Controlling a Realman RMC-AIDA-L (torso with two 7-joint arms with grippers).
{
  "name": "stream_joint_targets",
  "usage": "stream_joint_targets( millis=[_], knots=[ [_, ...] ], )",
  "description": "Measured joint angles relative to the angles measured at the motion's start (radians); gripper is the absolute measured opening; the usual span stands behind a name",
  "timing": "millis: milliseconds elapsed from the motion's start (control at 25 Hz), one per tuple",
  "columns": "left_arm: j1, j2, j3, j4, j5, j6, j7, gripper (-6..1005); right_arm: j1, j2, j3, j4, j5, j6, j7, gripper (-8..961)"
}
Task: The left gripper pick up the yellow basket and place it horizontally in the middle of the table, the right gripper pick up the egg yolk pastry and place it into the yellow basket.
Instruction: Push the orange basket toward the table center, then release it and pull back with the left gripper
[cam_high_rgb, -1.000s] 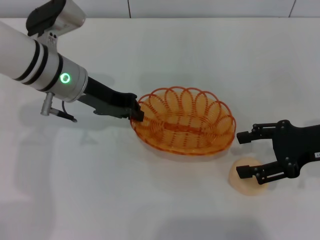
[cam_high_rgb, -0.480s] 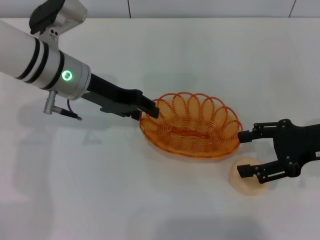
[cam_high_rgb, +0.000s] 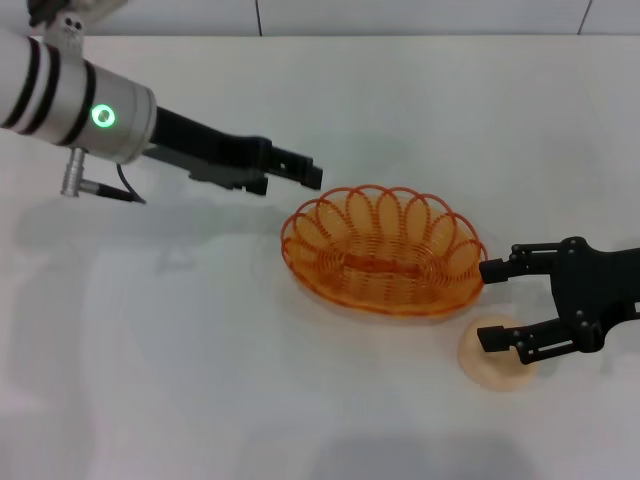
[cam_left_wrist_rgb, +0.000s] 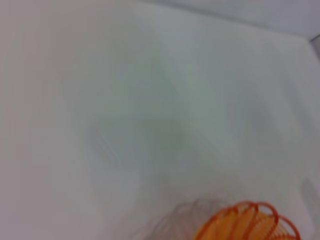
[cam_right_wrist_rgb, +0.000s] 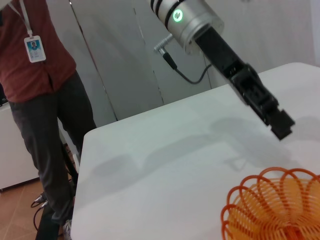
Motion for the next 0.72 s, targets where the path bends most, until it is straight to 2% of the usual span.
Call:
stream_joint_targets(
  millis=[80, 320, 520, 720],
  knots=[
    [0.018, 0.003, 0.0, 0.031, -0.023, 0.001, 0.028, 890, -0.002, 0.0, 0.001, 0.0, 0.0, 0.002, 0.002, 840],
    [0.041, 0.016, -0.016, 0.044, -0.064, -0.001, 0.18, 893, -0.01, 0.002, 0.021, 0.0, -0.009, 0.007, 0.008, 840],
    [0.06, 0.016, -0.045, 0.049, -0.079, 0.003, 0.377, 893, -0.019, 0.001, 0.025, -0.002, -0.018, 0.015, 0.04, 839],
    [0.083, 0.015, -0.065, 0.065, -0.099, 0.009, 0.555, 892, -0.024, 0.006, 0.024, -0.039, -0.098, 0.052, 0.112, 839]
  ],
)
